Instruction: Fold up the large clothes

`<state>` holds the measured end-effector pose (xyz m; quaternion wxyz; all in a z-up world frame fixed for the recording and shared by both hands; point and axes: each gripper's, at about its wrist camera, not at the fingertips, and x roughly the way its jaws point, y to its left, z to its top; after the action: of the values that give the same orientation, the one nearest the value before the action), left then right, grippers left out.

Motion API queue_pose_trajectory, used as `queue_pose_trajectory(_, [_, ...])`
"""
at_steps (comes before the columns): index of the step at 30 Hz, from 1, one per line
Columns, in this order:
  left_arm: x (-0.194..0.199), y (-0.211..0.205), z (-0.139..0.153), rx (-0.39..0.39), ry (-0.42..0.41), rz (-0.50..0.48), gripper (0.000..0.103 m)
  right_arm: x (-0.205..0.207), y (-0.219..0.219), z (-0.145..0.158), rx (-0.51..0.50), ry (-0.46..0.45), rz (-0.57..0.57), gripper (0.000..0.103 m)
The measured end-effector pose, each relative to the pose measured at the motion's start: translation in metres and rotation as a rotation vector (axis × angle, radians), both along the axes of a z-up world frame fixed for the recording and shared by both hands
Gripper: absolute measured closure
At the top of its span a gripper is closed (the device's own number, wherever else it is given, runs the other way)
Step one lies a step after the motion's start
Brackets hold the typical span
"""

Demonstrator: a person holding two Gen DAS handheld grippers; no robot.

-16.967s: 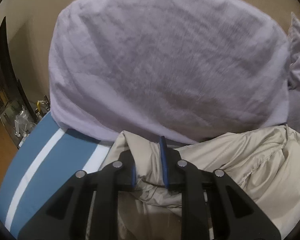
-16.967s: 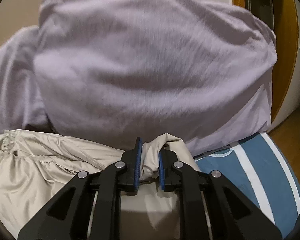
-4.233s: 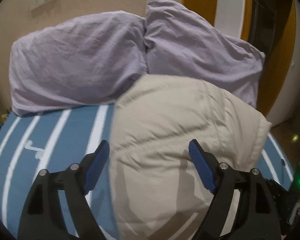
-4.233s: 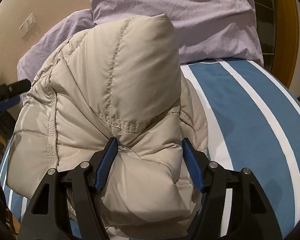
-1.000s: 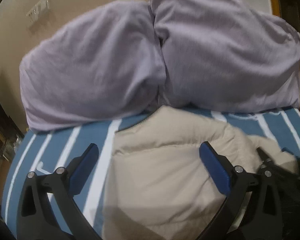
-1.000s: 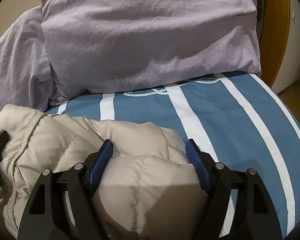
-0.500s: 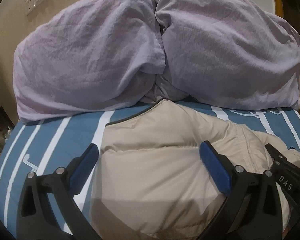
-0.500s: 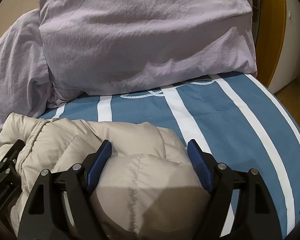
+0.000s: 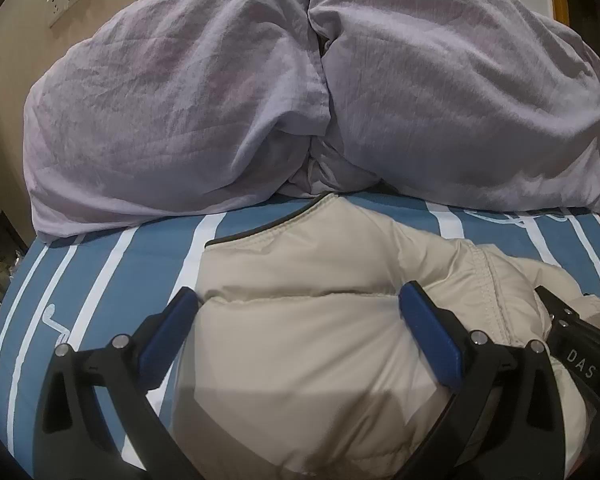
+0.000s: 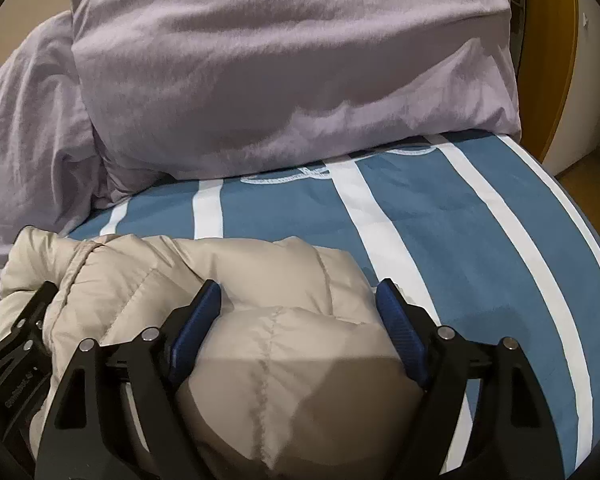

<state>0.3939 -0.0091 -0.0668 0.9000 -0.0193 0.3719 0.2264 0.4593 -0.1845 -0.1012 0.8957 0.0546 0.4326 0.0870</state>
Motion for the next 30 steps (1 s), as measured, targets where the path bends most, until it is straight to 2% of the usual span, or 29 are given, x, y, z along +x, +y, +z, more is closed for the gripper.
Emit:
queue_pose_trajectory(4, [0.002, -0.003, 0.000, 0.033, 0.015, 0.011, 0.002, 0.003, 0.007, -0.004, -0.064, 0.017, -0.013, 0.020])
queue_pose_trajectory(8, [0.001, -0.011, 0.003, 0.100, 0.023, 0.031, 0.002, 0.001, 0.016, -0.001, -0.148, -0.003, -0.038, 0.016])
queue_pose_trajectory(10, [-0.006, -0.012, 0.009, 0.110, 0.026, 0.036, 0.002, -0.001, 0.012, 0.003, -0.121, -0.002, -0.020, 0.015])
queue_pose_trajectory(12, [-0.022, -0.010, 0.018, 0.049, 0.023, 0.024, 0.002, -0.004, -0.002, 0.006, -0.034, 0.036, 0.016, 0.015])
queue_pose_trajectory(14, [-0.042, -0.001, 0.027, -0.047, 0.011, -0.002, 0.002, -0.011, -0.026, 0.013, 0.096, 0.070, 0.029, 0.013])
queue_pose_trajectory(17, [-0.067, 0.008, 0.036, -0.107, 0.009, -0.029, 0.002, -0.027, -0.052, 0.022, 0.206, 0.091, 0.041, 0.011])
queue_pose_trajectory(20, [-0.090, 0.016, 0.042, -0.126, 0.011, -0.060, 0.002, -0.047, -0.069, 0.031, 0.239, 0.084, 0.067, 0.004])
queue_pose_trajectory(24, [-0.113, 0.032, 0.041, -0.165, 0.020, -0.070, 0.002, -0.069, -0.092, 0.031, 0.247, 0.066, 0.067, 0.001])
queue_pose_trajectory(26, [-0.120, 0.041, 0.037, -0.215, 0.026, -0.069, 0.002, -0.072, -0.103, 0.021, 0.280, 0.100, 0.073, 0.001])
queue_pose_trajectory(30, [-0.122, 0.049, 0.028, -0.301, 0.028, -0.075, 0.002, -0.072, -0.120, -0.004, 0.410, 0.204, 0.092, 0.001])
